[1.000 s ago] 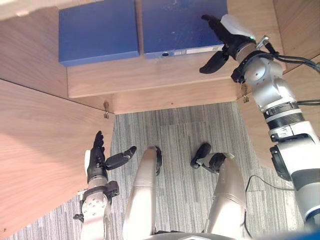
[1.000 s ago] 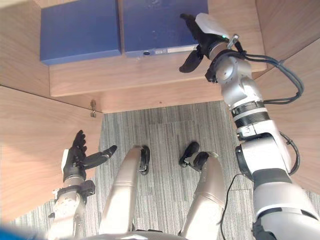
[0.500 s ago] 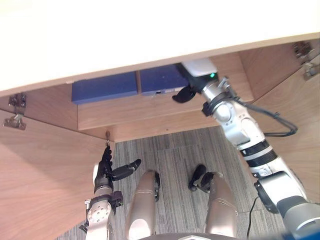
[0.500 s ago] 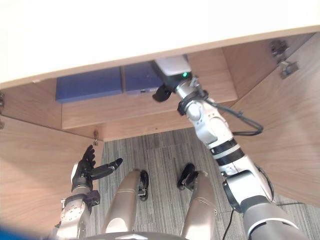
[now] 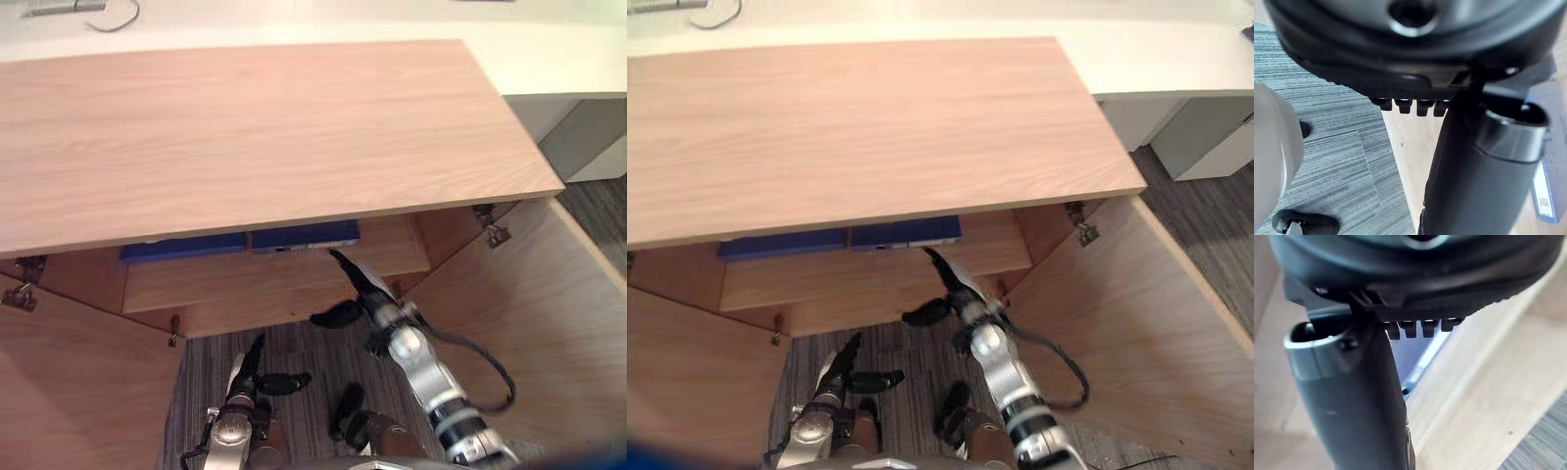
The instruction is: Walk over to the cabinet, pick up the folder, carry it to the office cabinet, place the folder inside the office cabinet, then close the office cabinet door
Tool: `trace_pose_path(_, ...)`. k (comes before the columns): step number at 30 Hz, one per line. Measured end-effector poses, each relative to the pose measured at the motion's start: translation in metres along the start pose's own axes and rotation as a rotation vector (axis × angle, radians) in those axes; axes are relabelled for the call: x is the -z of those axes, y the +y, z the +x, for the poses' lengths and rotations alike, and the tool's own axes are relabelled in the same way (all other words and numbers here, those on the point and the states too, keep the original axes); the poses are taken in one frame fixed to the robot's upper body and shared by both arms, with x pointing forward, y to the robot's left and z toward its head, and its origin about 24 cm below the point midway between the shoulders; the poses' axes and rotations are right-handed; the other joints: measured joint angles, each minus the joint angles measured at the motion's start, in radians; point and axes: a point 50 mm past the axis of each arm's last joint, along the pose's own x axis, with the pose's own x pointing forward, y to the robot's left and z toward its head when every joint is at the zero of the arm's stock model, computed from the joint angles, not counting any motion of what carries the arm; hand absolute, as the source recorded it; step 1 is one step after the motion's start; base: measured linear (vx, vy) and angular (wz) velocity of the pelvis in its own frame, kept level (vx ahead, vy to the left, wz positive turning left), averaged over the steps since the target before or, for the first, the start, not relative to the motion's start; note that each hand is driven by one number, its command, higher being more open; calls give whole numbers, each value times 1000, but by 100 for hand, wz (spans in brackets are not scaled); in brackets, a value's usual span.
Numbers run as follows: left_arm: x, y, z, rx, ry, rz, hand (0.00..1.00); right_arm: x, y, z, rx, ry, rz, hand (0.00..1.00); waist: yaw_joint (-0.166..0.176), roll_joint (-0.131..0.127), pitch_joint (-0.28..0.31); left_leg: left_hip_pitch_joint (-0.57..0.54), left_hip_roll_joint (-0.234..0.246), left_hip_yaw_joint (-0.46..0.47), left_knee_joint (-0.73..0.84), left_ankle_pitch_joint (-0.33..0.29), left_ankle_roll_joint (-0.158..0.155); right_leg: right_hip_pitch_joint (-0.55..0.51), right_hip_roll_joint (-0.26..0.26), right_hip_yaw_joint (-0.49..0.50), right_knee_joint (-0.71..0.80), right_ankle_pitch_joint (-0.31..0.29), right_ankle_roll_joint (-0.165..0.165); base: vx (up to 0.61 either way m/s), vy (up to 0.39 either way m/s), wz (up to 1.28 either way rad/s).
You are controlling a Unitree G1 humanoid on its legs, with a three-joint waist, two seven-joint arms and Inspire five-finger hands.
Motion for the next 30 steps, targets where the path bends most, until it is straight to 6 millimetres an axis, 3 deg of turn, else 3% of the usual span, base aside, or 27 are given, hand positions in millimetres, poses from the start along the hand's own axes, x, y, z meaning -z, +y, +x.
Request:
trace_pose_path(1,5,0,0,-7,20,-3,100,10,-2,-5,25,38,50,100,-9,3,-2,15,-1,6,-1,0,-1,16,5,5,-10,2,0,66,-17,-37)
trace_pose_path(2,18,3,-1,-35,75,-15,100,34,-5,-16,84,126,148,100,-22,6,-6,54,4,21,8,0,-1,56,24,33,-43,18,4,29,8,-53)
trace_pose_path(4,25,8,-2,-74,105,-35,100,51,-6,-23,123,192,236,100,-29,6,-8,78,3,17,34,0,-1,85,44,83,-82,45,5,-30,36,-86)
trace_pose_path(7,40,11,-6,-130,159,-89,100,75,-3,-33,120,287,283,100,-30,26,-21,107,-46,-113,34,-49,-16,111,84,203,-186,129,17,-103,115,-125)
trace_pose_path(9,49,7,-8,-124,198,-111,100,90,-1,-44,88,343,259,100,-37,54,-40,157,-61,-158,-42,-102,6,116,115,275,-252,190,38,-112,161,-98)
trace_pose_path(11,51,14,-8,-134,201,-107,100,97,5,-52,53,368,267,100,-38,28,-49,173,-84,-100,-66,-100,11,119,106,344,-309,247,62,-143,165,-92)
trace_pose_path(13,57,20,-9,-146,222,-149,100,100,9,-57,44,383,281,100,-41,19,-54,194,-99,-29,-68,-100,21,118,102,416,-336,284,64,-140,131,-109)
trace_pose_path(17,71,20,-14,-140,277,-262,100,113,-4,-69,115,424,300,100,-71,38,-56,226,-134,73,-79,-104,41,100,89,517,-336,305,81,-102,86,-74)
trace_pose_path(20,72,19,-15,-124,283,-264,100,121,-14,-78,170,449,312,100,-90,38,-55,246,-151,114,-91,-96,57,96,85,553,-333,314,84,-68,49,-48)
trace_pose_path(22,72,18,-15,-117,280,-266,100,119,-16,-78,182,438,313,100,-90,38,-50,266,-143,166,-95,-88,72,77,82,515,-299,291,55,-28,-5,-63)
trace_pose_path(23,69,14,-13,-102,272,-264,100,114,-18,-74,186,413,313,100,-89,53,-29,286,-131,207,-105,-82,79,48,61,373,-210,230,8,-34,1,-69)
trace_pose_path(24,69,13,-13,-94,272,-262,100,113,-19,-74,190,408,313,100,-89,61,-23,294,-123,219,-107,-82,80,24,34,288,-141,189,-11,-10,39,-66)
trace_pose_path(25,68,11,-13,-84,270,-257,100,113,-18,-74,192,410,314,100,-92,61,-23,309,-117,237,-107,-82,80,-7,-25,165,-10,129,-33,46,22,-34)
trace_pose_path(26,68,9,-12,-74,270,-242,100,117,-17,-79,195,427,318,100,-96,59,-22,332,-117,242,-108,-82,79,-10,-107,44,152,35,-31,96,-31,-15)
trace_pose_path(27,68,9,-12,-68,268,-232,100,121,-15,-85,198,446,320,100,-96,49,-26,349,-119,241,-107,-86,73,-3,-167,-14,251,-49,-20,98,-87,1)
trace_pose_path(28,67,10,-12,-68,266,-228,100,123,-14,-87,200,453,324,100,-98,33,-33,353,-126,240,-102,-90,65,-6,-180,-20,262,-67,-4,111,-115,-7)
trace_pose_path(30,66,7,-11,-54,264,-224,100,122,-22,-86,241,448,330,100,-95,38,-32,350,-120,231,-113,-86,67,-12,-137,-8,242,-74,-15,79,-105,-32)
